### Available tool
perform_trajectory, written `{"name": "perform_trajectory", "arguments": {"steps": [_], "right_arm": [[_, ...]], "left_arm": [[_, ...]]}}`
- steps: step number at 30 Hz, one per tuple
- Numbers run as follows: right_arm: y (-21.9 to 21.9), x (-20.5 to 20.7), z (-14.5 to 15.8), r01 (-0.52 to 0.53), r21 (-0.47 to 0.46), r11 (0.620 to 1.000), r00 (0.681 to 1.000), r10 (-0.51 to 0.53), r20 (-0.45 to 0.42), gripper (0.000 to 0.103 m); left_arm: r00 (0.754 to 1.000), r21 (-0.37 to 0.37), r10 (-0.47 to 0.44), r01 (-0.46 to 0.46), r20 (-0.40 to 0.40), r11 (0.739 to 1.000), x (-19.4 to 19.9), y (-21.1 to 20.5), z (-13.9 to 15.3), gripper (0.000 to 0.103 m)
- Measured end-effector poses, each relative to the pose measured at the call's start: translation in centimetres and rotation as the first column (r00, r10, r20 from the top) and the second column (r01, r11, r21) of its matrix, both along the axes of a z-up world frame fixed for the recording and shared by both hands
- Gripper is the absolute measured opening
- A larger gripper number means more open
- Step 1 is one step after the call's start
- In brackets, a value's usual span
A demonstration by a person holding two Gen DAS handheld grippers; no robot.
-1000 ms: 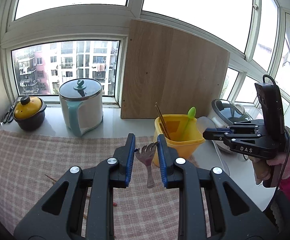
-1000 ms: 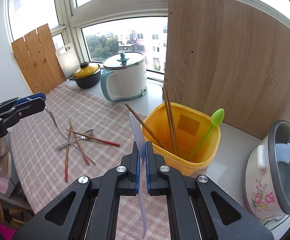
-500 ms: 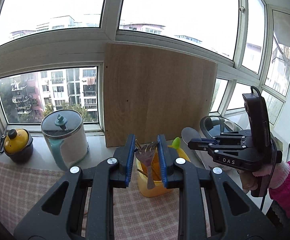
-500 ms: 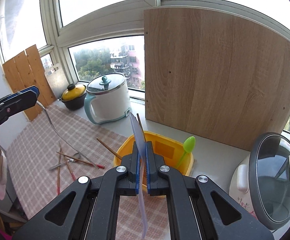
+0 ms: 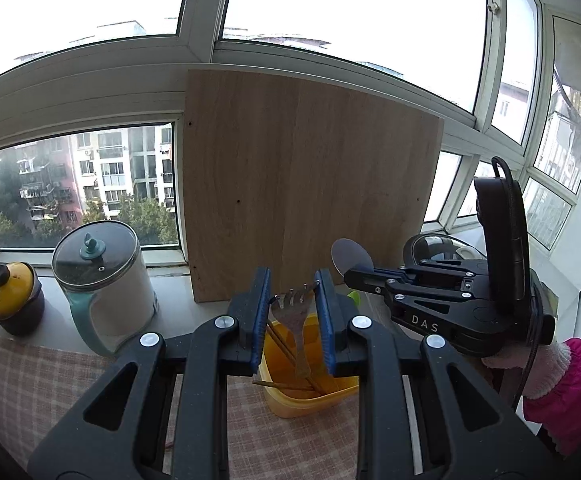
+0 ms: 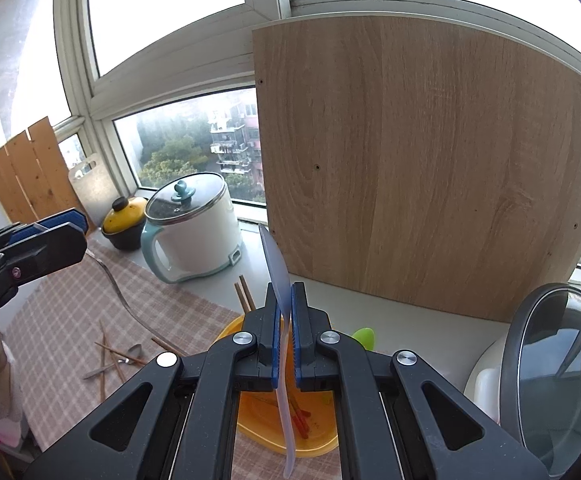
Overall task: Organize utensils
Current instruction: 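Lower the fork and clear spoon into the yellow container and open both grippers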
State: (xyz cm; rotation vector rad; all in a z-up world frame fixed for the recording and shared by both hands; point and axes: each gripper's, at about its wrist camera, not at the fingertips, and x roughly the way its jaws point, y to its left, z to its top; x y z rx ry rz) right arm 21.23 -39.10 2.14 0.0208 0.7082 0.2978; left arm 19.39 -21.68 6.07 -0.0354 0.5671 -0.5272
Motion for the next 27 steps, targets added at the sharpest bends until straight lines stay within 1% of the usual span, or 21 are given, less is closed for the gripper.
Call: {"name": "perform_trajectory", "arguments": {"steps": [10,15,20,27], "right_arm": [[-0.2,2.9,-3.0,0.049,-0.012,0.999,0.999,-0.049,0.002,0.003],[-0.8,3.5,-4.4,0.077,0.010,0.997,0.997,-0.077,-0.013,0.003],[-1.5,3.6,-5.6,0.089,0.023,0.996,0.995,-0.088,-0.041,0.003],[-2.1,3.0,-6.4,0.102,0.020,0.995,0.993,-0.100,-0.065,0.004]], "left_arm": [[0.998,0.020,0.019,-0.018,-0.057,1.000,2.1,-1.1,-2.5,0.021],[0.996,0.031,0.014,-0.012,-0.087,0.999,2.7,-1.7,-3.8,0.021],[0.994,0.038,0.006,-0.002,-0.112,0.999,3.1,-2.1,-4.7,0.021],[0.989,0.035,-0.007,0.012,-0.145,0.999,3.2,-2.3,-5.7,0.021]]}}
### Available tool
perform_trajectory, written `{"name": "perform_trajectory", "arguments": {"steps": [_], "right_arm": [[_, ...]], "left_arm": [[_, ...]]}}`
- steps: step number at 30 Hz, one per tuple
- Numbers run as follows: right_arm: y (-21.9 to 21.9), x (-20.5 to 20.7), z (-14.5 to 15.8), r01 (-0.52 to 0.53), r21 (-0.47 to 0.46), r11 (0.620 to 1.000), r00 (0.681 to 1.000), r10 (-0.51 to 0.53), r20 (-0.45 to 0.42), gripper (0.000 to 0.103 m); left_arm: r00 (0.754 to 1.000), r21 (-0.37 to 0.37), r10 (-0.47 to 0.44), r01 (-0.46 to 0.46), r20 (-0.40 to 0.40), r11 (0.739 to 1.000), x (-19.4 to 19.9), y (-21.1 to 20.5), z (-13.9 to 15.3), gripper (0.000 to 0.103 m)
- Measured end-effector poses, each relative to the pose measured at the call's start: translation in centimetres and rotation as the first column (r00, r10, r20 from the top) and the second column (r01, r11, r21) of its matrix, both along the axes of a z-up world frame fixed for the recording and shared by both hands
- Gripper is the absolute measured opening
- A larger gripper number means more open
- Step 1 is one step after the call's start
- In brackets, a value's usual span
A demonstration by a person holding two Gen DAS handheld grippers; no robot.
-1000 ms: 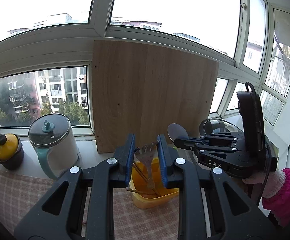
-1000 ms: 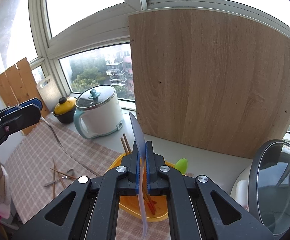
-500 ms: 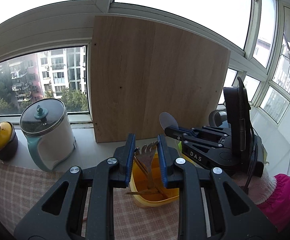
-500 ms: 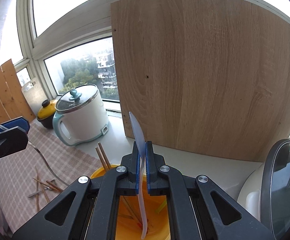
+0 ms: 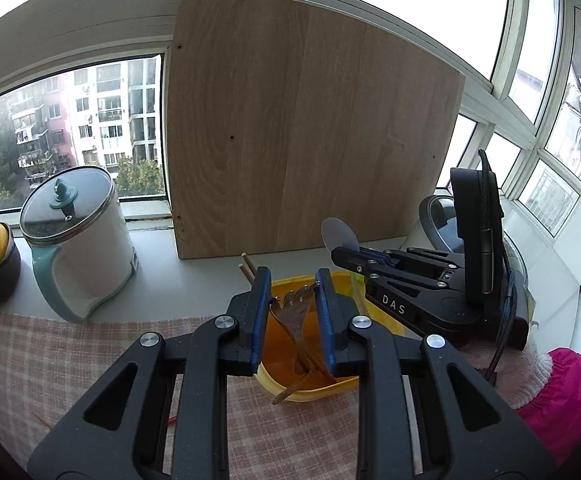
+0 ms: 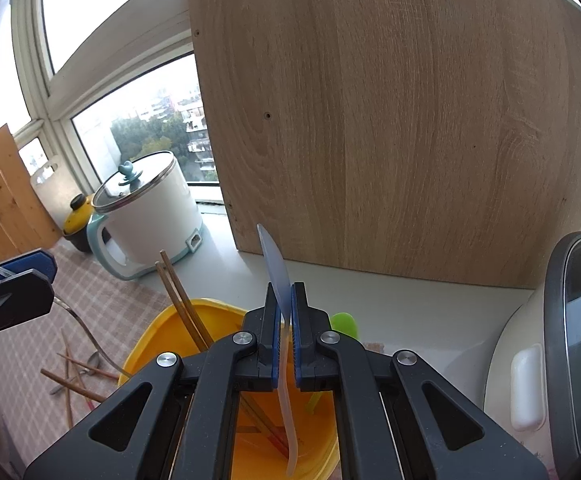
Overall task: Organize utensils
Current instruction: 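Lower the fork and clear spoon into the yellow container and open both grippers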
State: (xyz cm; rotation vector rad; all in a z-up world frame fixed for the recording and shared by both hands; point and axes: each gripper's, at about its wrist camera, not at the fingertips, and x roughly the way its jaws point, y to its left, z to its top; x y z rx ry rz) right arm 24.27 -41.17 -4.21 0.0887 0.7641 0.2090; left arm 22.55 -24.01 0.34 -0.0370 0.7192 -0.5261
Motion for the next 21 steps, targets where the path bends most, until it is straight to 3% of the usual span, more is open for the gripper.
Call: {"name": "perform_trajectory", "arguments": {"steps": [9,13,17,21], "right_arm": [[-0.9,-1.2,-0.1,0.016,0.011,1.000,1.000,-0.016,-0.019,0.004],[-1.1,-1.7,0.1,0.022,0.020,1.000,1.000,-0.021,-0.023,0.011],[-1.2,-2.7,0.6,0.035,0.029,0.999,0.999,-0.035,-0.009,0.031],[-1.2,-3.7,1.1,0.046,0.037,0.998,0.999,-0.046,0.003,0.032]], "left_arm": [[0.999,-0.012,-0.013,0.013,-0.034,1.000,-0.4,0.1,-0.5,0.022],[1.000,-0.013,-0.004,0.004,-0.018,1.000,-0.9,0.3,0.1,0.031],[1.000,-0.018,0.001,-0.001,0.003,1.000,-1.8,0.9,0.6,0.031],[1.000,-0.023,0.003,-0.003,0.009,1.000,-2.7,1.7,0.7,0.031]]}}
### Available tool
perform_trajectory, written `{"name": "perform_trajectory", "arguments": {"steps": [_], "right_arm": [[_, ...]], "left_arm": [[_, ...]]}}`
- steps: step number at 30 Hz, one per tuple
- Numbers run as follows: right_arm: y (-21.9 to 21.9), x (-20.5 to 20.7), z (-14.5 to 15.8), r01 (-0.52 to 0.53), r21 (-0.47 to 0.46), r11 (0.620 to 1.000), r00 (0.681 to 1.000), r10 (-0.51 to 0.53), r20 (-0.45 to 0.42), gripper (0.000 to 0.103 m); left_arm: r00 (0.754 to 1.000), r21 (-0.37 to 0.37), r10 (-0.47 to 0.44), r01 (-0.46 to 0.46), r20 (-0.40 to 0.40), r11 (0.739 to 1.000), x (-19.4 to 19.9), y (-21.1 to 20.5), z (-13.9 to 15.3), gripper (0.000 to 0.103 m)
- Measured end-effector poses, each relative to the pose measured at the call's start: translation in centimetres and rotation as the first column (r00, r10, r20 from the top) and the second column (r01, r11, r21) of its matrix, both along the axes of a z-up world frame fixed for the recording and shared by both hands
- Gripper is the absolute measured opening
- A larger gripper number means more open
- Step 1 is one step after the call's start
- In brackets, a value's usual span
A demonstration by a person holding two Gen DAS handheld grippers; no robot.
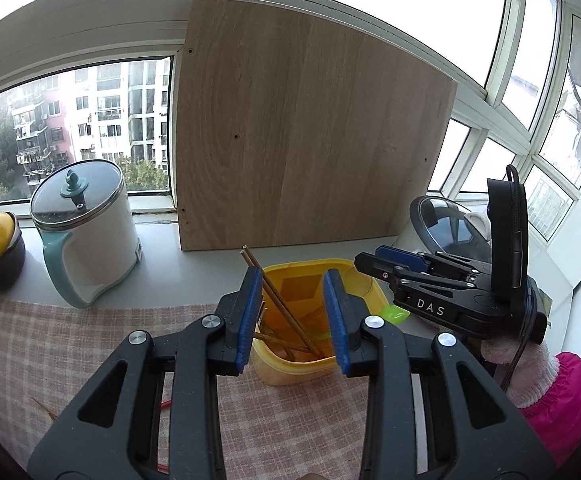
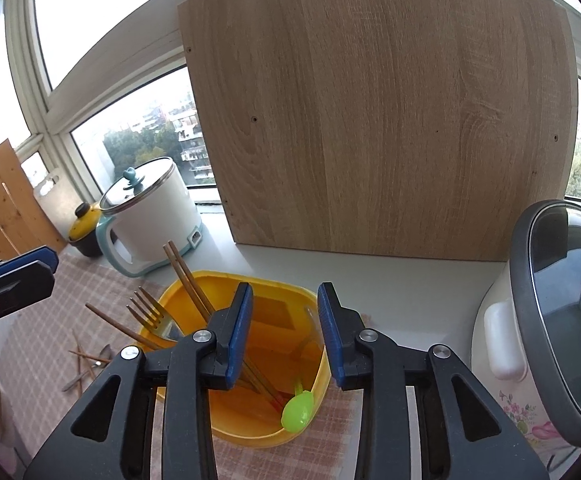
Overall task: Organize utensils
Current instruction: 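Lower the fork and clear spoon into the yellow container and open both grippers, then move both tools back down to the remaining chopsticks and spoon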
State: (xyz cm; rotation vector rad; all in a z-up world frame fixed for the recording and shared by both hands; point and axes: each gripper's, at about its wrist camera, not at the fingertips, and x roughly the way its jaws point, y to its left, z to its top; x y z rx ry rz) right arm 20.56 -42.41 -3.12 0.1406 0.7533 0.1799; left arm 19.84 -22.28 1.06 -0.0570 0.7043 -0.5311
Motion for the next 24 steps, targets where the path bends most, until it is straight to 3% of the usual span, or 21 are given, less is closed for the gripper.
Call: {"name": "perform_trajectory", "arguments": {"steps": [6,10,13,19,24], "right_arm": [[0.5,-1.5,0.8,0.004,0.004,1.000,1.000,-0.004,0.009,0.032],[1.2,-2.7,1.2,0.006,0.009,1.000,1.000,-0.006,0.020,0.044],[1.7,-3.5,1.5,0.005,0.012,1.000,1.000,-0.005,0.028,0.045],[3.3,-5.0,2.0,-0.010,0.020,1.000,0.999,0.009,0.048,0.067],[5.3,-5.5,1.9,-0.056,0.000,0.998,0.997,0.056,0.048,0.076]], "left_arm": [[1.000,0.016,0.007,-0.007,0.006,1.000,-1.3,1.5,0.1,0.031],[1.000,0.019,0.029,-0.029,0.003,0.999,-2.2,3.1,0.0,0.031],[0.999,0.031,0.043,-0.043,-0.003,0.999,-3.0,4.6,-0.4,0.032],[0.996,0.053,0.092,-0.091,-0.011,0.994,-4.8,8.2,-1.3,0.064],[0.988,0.074,0.153,-0.150,-0.029,0.986,-5.8,12.8,-2.2,0.067]]}}
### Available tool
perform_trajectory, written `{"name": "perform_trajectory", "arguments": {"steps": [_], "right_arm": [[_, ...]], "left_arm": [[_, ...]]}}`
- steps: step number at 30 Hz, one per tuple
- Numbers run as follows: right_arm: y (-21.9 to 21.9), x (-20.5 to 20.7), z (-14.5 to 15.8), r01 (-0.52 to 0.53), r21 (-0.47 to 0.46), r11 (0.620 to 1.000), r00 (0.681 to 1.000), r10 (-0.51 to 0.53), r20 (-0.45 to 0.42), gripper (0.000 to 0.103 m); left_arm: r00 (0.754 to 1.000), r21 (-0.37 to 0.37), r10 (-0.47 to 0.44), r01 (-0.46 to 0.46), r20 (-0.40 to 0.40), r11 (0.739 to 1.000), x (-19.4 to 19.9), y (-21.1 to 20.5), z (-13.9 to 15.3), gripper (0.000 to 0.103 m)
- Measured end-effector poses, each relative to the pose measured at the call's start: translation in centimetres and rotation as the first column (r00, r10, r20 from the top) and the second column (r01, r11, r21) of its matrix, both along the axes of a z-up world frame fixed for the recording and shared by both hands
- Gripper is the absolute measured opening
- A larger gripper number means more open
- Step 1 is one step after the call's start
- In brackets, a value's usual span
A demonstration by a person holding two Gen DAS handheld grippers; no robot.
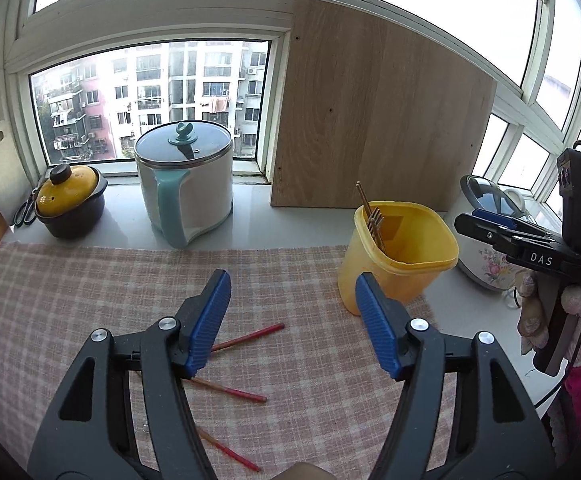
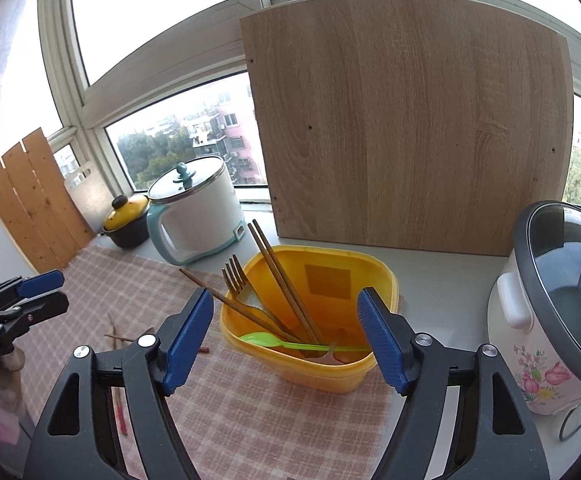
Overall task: Organize utensils
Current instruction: 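Move both tools back down to the remaining chopsticks and spoon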
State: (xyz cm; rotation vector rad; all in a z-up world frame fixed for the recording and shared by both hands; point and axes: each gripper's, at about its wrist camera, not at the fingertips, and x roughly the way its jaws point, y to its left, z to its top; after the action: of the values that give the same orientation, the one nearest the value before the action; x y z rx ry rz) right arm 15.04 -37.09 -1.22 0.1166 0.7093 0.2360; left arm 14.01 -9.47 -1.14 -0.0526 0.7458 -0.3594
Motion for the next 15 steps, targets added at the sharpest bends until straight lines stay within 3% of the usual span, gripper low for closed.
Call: {"name": "perform_trajectory", "arguments": {"steps": [9,15], "right_arm": [[5.2,-0.7,-0.7,-0.126,-0.050,0.991,0.992,0.126,0.002,0.077],[9.8,-0.6,-1.4,-0.243,-0.118,0.963,0.968,0.248,0.031,0.077]], "left_arm": [[0.983,0.017,0.155,-0.154,-0.095,0.988,-1.4,9.9,-3.7,0.067],[0.966,0.024,0.223,-0.222,-0.130,0.975,-2.9,14.2,-5.6,0.067]]}}
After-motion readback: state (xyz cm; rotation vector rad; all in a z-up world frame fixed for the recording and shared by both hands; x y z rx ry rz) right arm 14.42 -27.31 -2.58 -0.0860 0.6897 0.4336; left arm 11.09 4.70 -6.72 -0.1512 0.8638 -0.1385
